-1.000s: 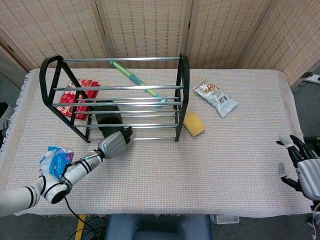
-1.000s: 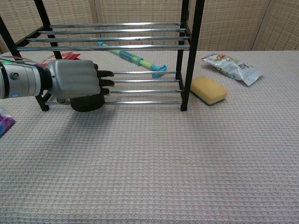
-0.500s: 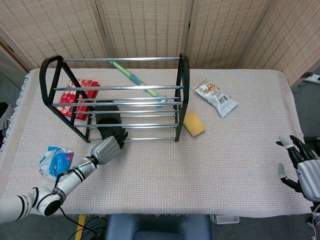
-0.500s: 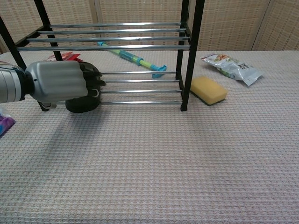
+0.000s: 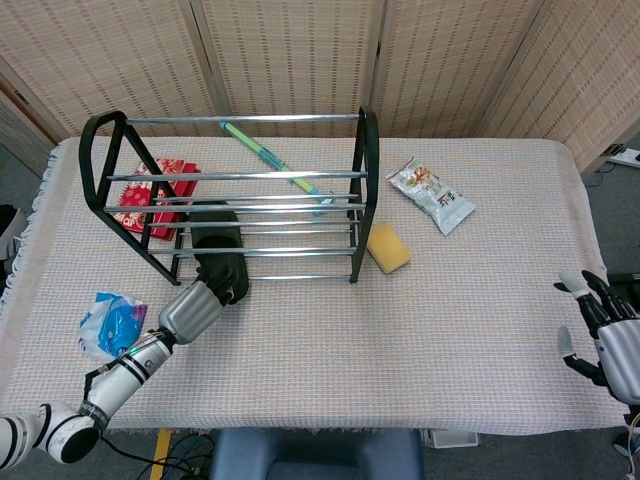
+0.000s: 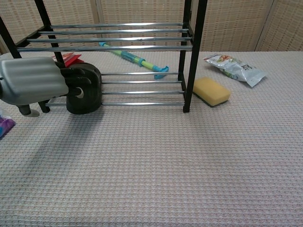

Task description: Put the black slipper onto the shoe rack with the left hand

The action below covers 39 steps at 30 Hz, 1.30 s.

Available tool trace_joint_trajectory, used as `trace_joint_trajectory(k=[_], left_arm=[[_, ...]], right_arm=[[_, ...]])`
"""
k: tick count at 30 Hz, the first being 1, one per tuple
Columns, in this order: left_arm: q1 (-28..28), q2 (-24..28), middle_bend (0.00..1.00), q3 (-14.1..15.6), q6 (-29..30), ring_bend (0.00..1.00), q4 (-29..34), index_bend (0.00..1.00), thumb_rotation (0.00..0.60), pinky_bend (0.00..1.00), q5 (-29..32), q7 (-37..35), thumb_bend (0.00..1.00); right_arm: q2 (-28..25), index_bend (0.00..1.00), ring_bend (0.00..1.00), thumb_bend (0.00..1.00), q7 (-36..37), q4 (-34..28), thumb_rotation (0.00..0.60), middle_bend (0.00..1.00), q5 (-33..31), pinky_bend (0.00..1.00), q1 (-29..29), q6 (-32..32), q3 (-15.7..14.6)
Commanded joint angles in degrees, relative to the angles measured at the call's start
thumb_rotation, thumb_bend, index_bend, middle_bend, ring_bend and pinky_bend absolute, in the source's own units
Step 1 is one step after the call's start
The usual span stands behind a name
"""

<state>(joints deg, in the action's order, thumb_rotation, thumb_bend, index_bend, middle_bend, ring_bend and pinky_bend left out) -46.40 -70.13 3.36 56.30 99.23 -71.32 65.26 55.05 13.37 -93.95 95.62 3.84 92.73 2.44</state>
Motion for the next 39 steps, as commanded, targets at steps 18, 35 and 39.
trace_joint_trajectory(k=[18, 35, 39], left_arm=[[20.8, 11.2, 0.13, 4.8, 20.5, 0.03, 7.8, 0.23, 0.600, 0.32, -5.8, -27.5, 0.20], [36.2, 6.6, 0.13, -1.8, 35.0, 0.05, -0.3, 0.24, 0.600, 0.33, 0.9, -50.3, 0.20], [38.2, 5.7, 0.13, -2.0, 36.5, 0.05, -0.8, 0.26, 0.600, 0.33, 0.1, -50.5, 0.20]], right_arm=[[0.2, 0.03, 0.10, 0.60, -0.5, -0.5, 0.600, 0.21, -1.0, 0.16, 1.1, -2.4, 0.2], [1.7, 0.03, 0.10, 0.60, -0.1, 0.1, 0.600, 0.21, -3.7, 0.16, 3.8, -9.1, 0.0], [2.7, 0.03, 0.10, 0.60, 0.9, 0.7, 0.600, 0.21, -3.5, 0.16, 3.9, -9.8, -0.7]])
